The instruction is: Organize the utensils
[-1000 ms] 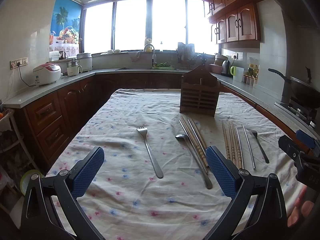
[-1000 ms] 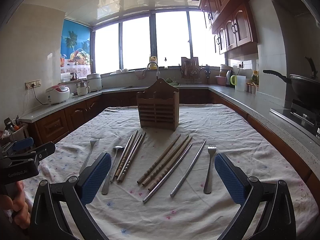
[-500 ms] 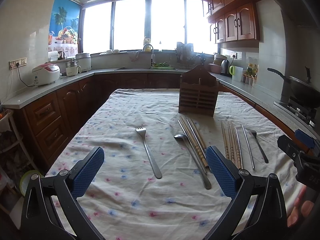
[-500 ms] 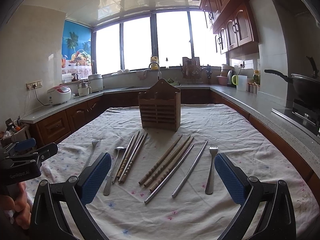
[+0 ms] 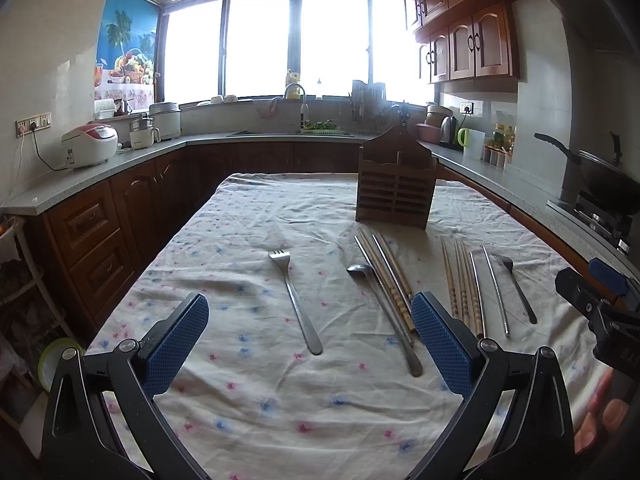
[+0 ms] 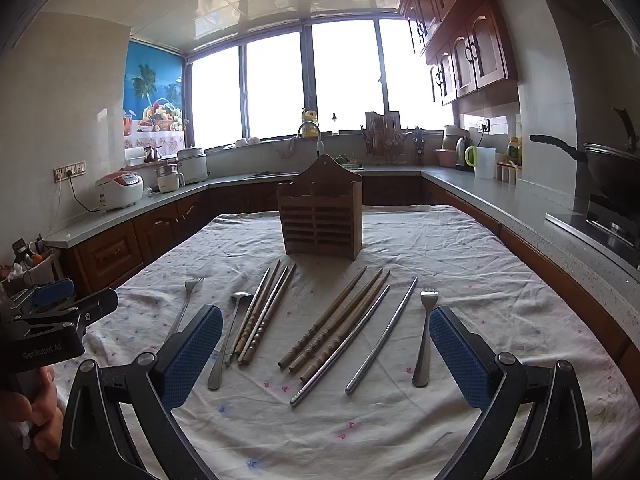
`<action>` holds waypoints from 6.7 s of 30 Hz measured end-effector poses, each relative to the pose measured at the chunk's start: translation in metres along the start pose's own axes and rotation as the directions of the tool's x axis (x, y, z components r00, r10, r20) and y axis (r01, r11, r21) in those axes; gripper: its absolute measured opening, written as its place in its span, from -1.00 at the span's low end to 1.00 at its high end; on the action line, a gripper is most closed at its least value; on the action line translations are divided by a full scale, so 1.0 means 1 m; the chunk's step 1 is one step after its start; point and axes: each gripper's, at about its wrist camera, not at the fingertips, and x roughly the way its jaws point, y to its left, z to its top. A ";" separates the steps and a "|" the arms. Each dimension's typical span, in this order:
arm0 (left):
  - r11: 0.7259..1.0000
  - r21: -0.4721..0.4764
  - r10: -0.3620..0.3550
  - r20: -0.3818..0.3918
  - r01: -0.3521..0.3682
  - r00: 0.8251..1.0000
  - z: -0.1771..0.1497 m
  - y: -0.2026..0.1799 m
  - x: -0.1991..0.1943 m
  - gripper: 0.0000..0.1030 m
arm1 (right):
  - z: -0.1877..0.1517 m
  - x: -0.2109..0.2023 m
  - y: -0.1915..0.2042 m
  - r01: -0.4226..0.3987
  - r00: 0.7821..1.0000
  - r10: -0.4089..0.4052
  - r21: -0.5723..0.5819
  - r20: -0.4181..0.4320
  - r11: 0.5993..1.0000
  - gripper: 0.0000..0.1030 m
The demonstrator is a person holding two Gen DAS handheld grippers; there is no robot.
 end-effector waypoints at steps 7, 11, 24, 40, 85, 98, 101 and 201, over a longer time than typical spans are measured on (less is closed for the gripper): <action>0.999 -0.032 -0.028 -0.038 0.027 0.999 0.004 0.006 0.009 1.00 | 0.004 0.005 -0.005 -0.012 1.000 0.013 0.019 -0.019 1.000 1.00; 0.998 -0.056 -0.041 -0.088 0.036 0.995 0.007 0.011 0.023 1.00 | 0.007 0.010 -0.009 -0.026 0.999 0.027 0.038 -0.037 0.999 1.00; 0.991 -0.107 -0.103 -0.224 0.081 0.969 0.036 0.012 0.079 1.00 | 0.031 0.052 -0.031 -0.039 0.989 0.056 0.125 -0.134 0.991 1.00; 0.970 -0.150 -0.235 -0.408 0.190 0.882 0.051 -0.007 0.152 0.37 | 0.052 0.137 -0.048 -0.082 0.950 0.148 0.239 -0.275 0.968 0.15; 0.939 -0.173 -0.344 -0.500 0.297 0.795 0.049 -0.023 0.206 -0.96 | 0.051 0.242 -0.049 -0.073 0.864 0.176 0.228 -0.472 0.971 -0.86; 0.917 -0.200 -0.396 -0.371 0.344 0.840 0.085 -0.002 0.157 -0.97 | 0.096 0.173 -0.038 -0.178 0.911 0.266 0.279 -0.316 0.944 -0.89; 0.914 -0.198 -0.402 -0.346 0.353 0.848 0.092 0.000 0.148 -0.97 | 0.105 0.160 -0.039 -0.190 0.919 0.273 0.287 -0.285 0.939 -0.89; 0.970 -0.168 -0.205 -0.179 0.175 0.962 0.183 -0.017 0.269 0.66 | 0.164 0.211 -0.099 -0.127 0.992 0.127 0.363 0.022 0.923 1.00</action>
